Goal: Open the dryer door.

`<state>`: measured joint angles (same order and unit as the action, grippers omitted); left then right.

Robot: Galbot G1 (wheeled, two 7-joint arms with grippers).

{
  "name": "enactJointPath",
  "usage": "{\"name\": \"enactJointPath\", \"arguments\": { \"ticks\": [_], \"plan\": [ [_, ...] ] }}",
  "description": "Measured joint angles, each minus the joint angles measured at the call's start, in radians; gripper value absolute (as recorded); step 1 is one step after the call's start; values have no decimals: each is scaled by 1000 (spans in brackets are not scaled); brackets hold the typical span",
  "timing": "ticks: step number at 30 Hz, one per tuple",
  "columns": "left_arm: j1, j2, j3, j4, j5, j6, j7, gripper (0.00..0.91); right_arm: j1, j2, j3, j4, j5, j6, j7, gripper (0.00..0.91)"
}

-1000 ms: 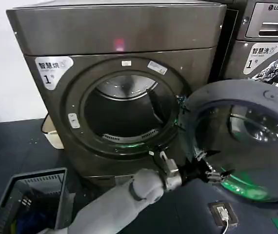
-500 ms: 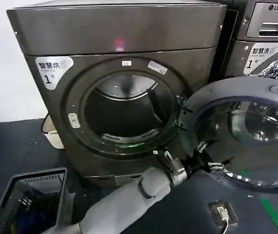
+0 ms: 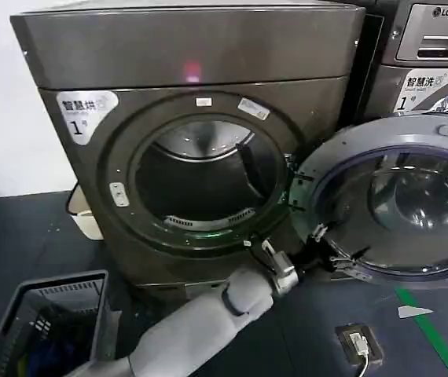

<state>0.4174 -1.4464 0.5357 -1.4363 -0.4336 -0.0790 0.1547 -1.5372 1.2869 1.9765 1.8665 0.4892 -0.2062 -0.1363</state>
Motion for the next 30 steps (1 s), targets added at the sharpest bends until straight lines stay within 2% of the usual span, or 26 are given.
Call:
{"name": "enactJointPath", "arguments": {
  "ticks": [11,19,26,30],
  "plan": [
    [31,115,1,-106,-83,-41,24,907,9,-11,-9,-2,-1,0,-1,907],
    [69,250,-16,-221,-158,-113,22,907,10,-23,4,10,-9,0,-4,907],
    [108,394,-55,-320,-209,-72,21,907,19,-28,25,23,-46,13,-5,907],
    [137,496,-86,-377,-254,-21,19,907,30,-23,47,41,-62,-5,-6,907]
  ]
}}
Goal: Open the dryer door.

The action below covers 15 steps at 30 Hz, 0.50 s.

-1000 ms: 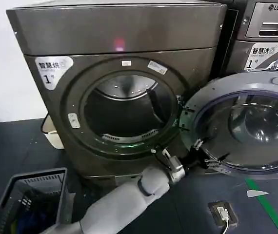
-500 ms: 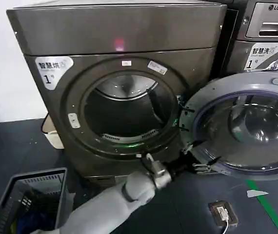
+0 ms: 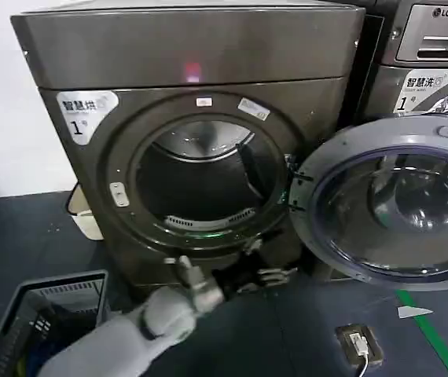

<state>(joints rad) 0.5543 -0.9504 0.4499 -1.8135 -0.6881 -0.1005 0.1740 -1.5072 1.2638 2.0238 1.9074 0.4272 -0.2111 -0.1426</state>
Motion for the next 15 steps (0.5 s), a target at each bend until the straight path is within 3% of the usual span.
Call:
{"name": "enactJointPath", "arguments": {
  "ticks": [8,15],
  "plan": [
    [95,215,-93,-84,-20,9,-29,907,27,-6,15,37,-8,-24,2,907],
    [202,402,-184,-140,-69,33,-12,907,50,6,21,77,-62,-34,1,907]
  ]
}}
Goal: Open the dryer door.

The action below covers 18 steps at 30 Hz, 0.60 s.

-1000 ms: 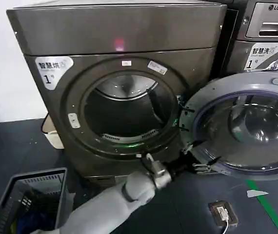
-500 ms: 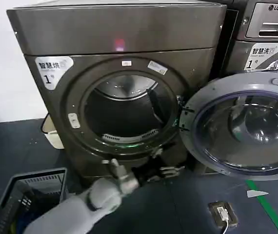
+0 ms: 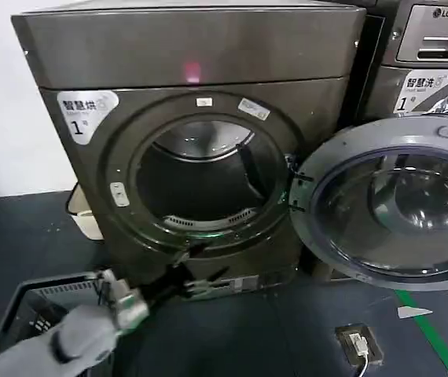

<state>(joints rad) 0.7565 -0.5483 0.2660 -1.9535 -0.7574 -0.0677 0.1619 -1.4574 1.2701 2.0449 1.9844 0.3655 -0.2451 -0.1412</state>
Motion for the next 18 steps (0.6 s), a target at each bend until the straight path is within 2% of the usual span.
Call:
{"name": "enactJointPath", "arguments": {
  "ticks": [6,11,15,18],
  "plan": [
    [81,171,-76,-6,-35,55,50,907,4,6,15,22,-20,4,-1,907],
    [118,288,-134,-41,-66,176,85,907,8,6,23,22,-32,13,-2,907],
    [127,377,-163,-67,-24,257,172,907,8,8,29,23,-33,18,-5,907],
    [134,446,-171,-50,12,270,242,907,6,10,29,19,-34,25,-7,907]
  ]
}}
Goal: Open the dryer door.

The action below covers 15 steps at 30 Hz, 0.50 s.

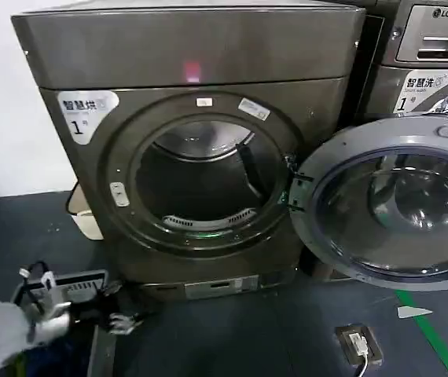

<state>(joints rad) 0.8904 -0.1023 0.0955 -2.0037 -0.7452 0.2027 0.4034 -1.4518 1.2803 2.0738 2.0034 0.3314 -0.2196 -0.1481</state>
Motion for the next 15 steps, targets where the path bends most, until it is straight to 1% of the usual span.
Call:
{"name": "enactJointPath", "arguments": {
  "ticks": [4,8,11,15],
  "plan": [
    [13,89,11,34,92,-13,75,907,2,-2,-3,-8,1,1,0,907],
    [33,160,25,76,186,-55,107,907,2,-4,-8,-13,1,2,-1,907],
    [59,197,28,107,247,-74,115,907,1,-11,-5,-18,2,4,-2,907],
    [92,226,30,141,299,-78,112,907,-1,-13,-5,-24,2,7,-2,907]
  ]
}}
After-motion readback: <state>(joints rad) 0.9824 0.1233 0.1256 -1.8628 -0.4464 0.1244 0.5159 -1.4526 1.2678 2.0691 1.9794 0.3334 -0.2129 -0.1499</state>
